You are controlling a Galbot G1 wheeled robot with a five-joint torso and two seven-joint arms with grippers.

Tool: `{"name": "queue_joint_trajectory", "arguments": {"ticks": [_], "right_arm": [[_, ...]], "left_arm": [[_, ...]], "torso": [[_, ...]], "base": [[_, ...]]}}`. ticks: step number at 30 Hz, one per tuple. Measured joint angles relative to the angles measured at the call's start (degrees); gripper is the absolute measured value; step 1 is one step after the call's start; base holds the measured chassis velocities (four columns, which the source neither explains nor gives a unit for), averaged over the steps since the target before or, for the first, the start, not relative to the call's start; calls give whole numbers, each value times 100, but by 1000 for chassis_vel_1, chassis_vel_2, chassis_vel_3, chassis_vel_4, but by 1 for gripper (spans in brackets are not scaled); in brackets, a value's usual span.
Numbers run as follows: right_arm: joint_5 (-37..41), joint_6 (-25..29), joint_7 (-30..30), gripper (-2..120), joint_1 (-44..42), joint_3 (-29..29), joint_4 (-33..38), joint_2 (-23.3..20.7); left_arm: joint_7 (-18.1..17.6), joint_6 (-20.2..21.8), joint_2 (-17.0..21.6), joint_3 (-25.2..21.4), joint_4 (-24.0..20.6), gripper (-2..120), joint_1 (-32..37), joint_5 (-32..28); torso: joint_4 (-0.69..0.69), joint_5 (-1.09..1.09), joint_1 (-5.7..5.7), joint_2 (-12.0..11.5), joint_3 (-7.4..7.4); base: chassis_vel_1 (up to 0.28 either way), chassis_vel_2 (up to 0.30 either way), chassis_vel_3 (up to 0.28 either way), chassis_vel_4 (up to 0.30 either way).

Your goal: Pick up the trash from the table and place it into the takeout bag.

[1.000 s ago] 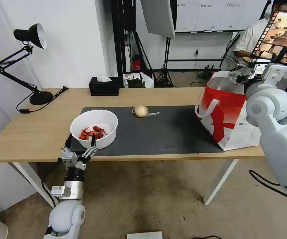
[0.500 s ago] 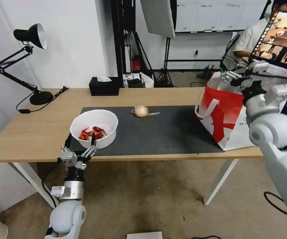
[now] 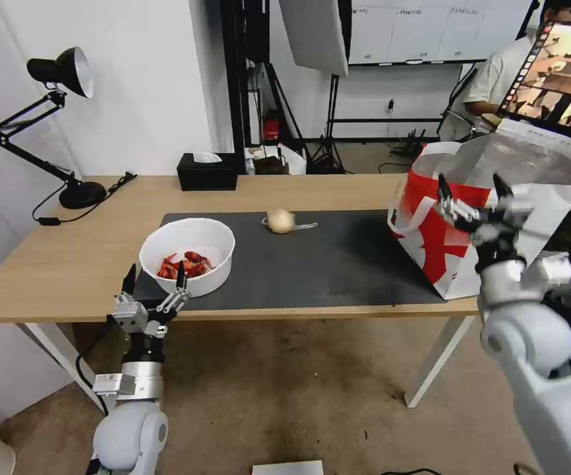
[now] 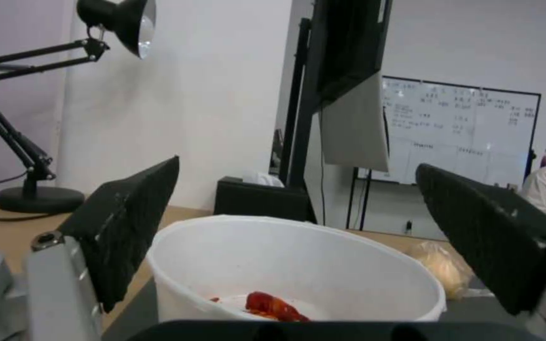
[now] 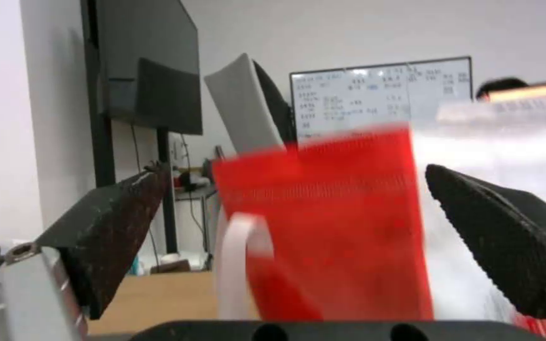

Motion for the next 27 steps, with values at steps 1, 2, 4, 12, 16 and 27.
{"name": "queue_joint_trajectory", "arguments": {"ticks": [1,2,4,12,16,27], "right_arm": [[0,0,0,100,0,0,0,0],[-72,111,-59,100,-201,40,28,180],[-128,191,-112,100,-351,60,51,316],[-332,622,-450,100,-876,67,61,773],[-333,738,-628,100,-986,32,37,857],[-402,970,-892,100,-1078,-155,-193,1057]], "left_arm": [[0,0,0,0,0,100,0,0],[0,2,-4,6,-2,100,0,-2],[0,3,-5,14,-3,100,1,-2],[1,6,-13,32,-3,100,30,-3],[2,6,-12,30,-3,100,48,-3],[6,-4,-20,1,12,100,53,-2]], "torso": [[0,0,0,0,0],[0,0,0,0,0],[0,0,0,0,0],[0,0,0,0,0],[1,0,0,0,0],[1,0,1,0,0]], "base": [[0,0,0,0],[0,0,0,0],[0,0,0,0],[0,0,0,0],[0,0,0,0],[0,0,0,0]]}}
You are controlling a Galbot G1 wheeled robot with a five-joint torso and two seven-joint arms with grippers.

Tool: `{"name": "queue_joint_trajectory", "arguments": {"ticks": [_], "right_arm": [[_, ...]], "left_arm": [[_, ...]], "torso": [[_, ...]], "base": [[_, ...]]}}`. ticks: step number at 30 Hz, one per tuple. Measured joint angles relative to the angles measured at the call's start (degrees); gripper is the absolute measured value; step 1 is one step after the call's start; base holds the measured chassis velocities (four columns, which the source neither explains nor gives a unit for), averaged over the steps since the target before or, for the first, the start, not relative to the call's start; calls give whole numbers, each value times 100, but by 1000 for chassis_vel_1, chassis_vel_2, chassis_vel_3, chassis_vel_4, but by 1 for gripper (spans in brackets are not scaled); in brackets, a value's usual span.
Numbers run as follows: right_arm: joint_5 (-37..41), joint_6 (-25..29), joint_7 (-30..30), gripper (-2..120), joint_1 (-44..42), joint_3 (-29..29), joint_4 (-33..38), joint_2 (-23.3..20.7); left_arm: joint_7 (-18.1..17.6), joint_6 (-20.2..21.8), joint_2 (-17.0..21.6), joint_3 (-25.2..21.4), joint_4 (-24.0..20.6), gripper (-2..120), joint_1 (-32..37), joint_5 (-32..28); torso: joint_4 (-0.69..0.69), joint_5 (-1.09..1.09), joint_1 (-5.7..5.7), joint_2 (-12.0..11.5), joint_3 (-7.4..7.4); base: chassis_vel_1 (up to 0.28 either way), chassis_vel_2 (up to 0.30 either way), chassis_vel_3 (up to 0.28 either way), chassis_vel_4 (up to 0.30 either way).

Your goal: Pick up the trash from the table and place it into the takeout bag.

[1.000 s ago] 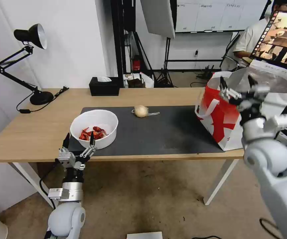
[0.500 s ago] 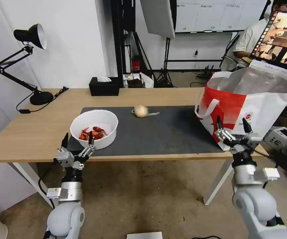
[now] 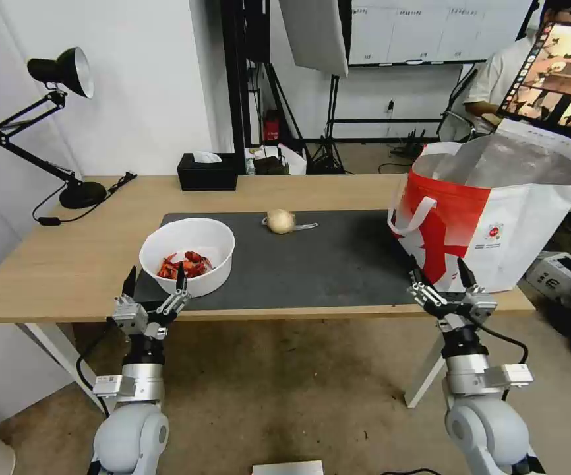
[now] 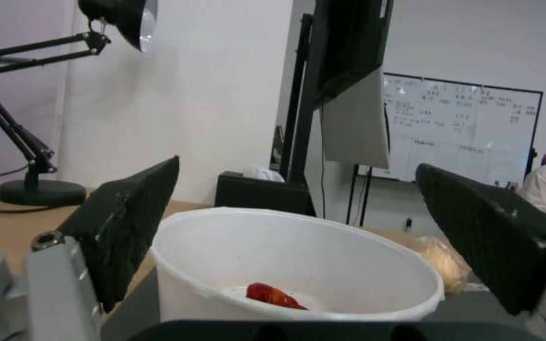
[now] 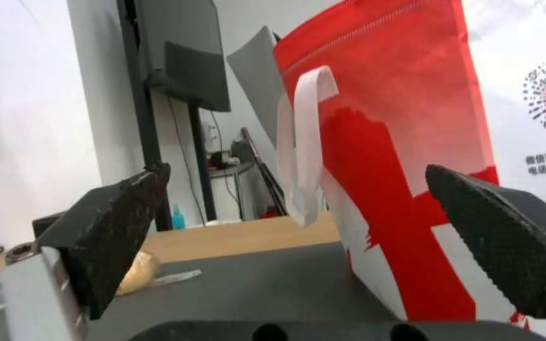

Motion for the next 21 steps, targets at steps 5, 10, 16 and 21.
{"name": "queue_joint_trajectory", "arguments": {"ticks": [5,10,16,21], "right_arm": [[-18,5,-18,100,1,-8,-46,2],[-24,6,-24,100,26,-38,-60,-4],[-25,-22,-16,100,119,-133,-76,-81],[-24,-188,38,100,307,-332,-85,-188]], "left_arm": [[1,-3,6,-16,1,100,8,-4],[3,-10,14,-27,5,100,20,-7],[5,-13,14,-28,1,100,27,-7],[7,-14,9,-22,-15,100,54,-6]], "torso": [[0,0,0,0,0],[0,0,0,0,0],[0,0,0,0,0],[0,0,0,0,0]], "base": [[0,0,0,0],[0,0,0,0],[0,0,0,0],[0,0,0,0]]}}
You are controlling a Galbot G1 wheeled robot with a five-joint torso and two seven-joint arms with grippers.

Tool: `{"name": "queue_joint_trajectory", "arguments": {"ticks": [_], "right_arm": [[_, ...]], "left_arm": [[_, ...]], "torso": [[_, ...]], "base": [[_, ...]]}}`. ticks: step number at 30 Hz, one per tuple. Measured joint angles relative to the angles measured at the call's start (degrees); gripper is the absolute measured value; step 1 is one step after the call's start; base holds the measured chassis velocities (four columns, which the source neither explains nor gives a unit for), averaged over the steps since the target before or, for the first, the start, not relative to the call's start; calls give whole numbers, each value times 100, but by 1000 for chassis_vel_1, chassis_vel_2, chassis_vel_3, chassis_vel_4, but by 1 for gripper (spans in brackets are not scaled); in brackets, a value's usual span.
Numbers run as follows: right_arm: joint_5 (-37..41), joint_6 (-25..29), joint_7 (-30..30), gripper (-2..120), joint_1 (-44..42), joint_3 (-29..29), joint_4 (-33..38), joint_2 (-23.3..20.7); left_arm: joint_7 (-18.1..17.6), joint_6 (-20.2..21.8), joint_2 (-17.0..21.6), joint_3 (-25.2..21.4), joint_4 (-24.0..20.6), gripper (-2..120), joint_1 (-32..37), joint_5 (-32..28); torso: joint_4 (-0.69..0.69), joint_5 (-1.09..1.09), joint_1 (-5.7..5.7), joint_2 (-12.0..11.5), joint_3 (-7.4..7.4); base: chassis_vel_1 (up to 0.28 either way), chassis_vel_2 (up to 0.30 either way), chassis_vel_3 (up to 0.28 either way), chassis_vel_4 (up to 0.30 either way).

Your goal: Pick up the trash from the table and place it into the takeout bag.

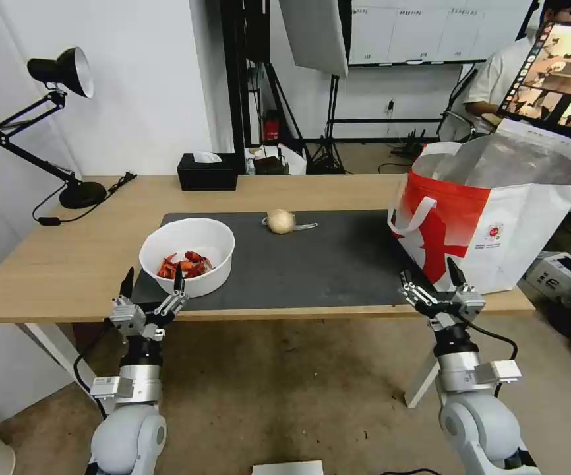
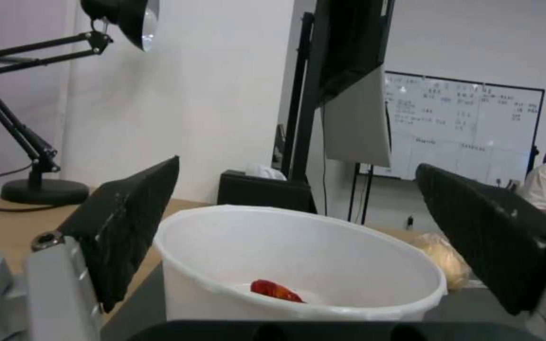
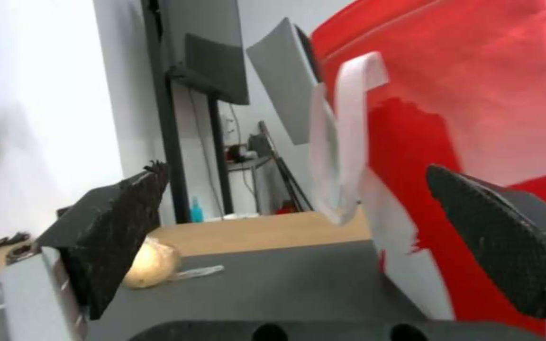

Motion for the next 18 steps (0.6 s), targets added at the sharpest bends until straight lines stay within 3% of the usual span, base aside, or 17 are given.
{"name": "queue_joint_trajectory", "arguments": {"ticks": [18], "right_arm": [[351,-651,101,100,1230,-1235,-506,-810]], "left_arm": [[3,-3,-50,56,-23,100,55,89]], "torso": [[-1,1,0,-1,0]], "base": [[0,0,0,0]]}}
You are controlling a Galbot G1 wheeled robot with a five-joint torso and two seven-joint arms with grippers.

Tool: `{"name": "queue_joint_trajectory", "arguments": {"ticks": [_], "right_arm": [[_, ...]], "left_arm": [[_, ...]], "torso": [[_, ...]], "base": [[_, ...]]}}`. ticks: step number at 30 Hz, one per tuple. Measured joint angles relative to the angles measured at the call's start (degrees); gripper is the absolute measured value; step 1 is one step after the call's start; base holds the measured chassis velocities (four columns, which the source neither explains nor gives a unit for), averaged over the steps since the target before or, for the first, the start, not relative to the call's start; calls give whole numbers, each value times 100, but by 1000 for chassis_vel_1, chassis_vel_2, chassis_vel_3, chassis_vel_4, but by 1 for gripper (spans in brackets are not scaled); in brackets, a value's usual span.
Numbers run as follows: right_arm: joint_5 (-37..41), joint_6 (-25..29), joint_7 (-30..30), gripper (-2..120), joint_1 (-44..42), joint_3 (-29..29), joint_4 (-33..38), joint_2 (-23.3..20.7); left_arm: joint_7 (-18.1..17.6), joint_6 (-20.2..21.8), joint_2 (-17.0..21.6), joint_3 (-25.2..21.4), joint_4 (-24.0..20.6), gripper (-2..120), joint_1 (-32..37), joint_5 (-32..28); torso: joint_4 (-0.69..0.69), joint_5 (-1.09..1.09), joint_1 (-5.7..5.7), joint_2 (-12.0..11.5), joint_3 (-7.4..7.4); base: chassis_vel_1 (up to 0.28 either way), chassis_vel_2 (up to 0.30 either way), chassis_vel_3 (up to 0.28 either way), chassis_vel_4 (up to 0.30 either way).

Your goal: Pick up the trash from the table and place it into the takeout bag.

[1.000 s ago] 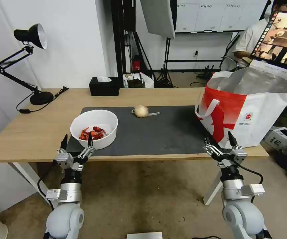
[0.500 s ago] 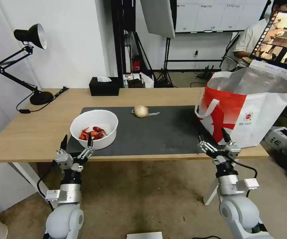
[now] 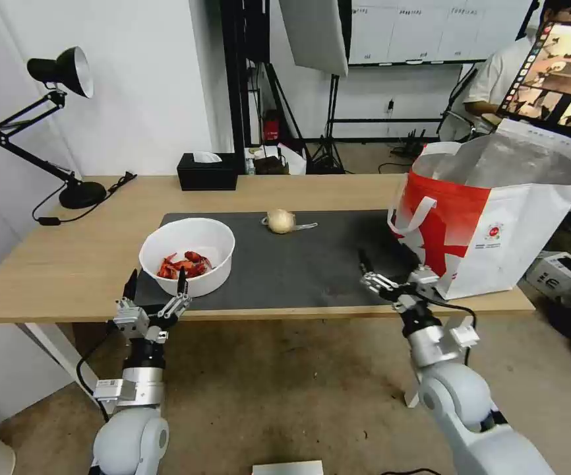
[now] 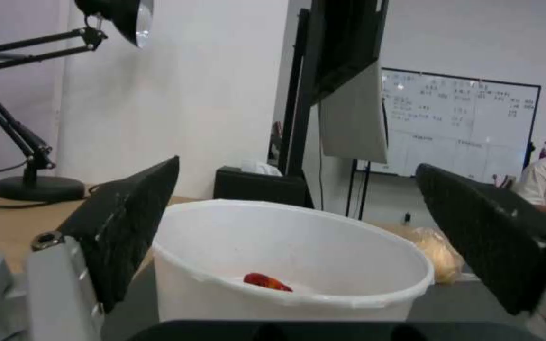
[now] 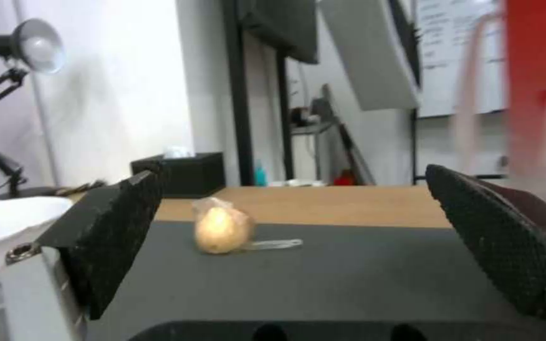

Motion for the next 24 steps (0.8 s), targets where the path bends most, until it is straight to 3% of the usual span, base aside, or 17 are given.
{"name": "queue_joint_trajectory", "arguments": {"ticks": [8,18,24], "right_arm": [[650,-612,-13,100,1299,-813,-644,-449],[1069,-1095,96,100,2304,-1597,-1256,-504],[1244,-1255,106,100,3218,-2216,-2034,-379]], "left_arm": [[-1,-5,-13,-76,-45,100,64,0],[0,-10,-65,-88,-109,100,121,-1],[1,-16,-72,-95,-153,100,136,-6]], "torso": [[1,-1,0,0,0],[1,0,0,0,0],[0,0,0,0,0]], "base": [[0,0,0,0],[0,0,0,0],[0,0,0,0]]}}
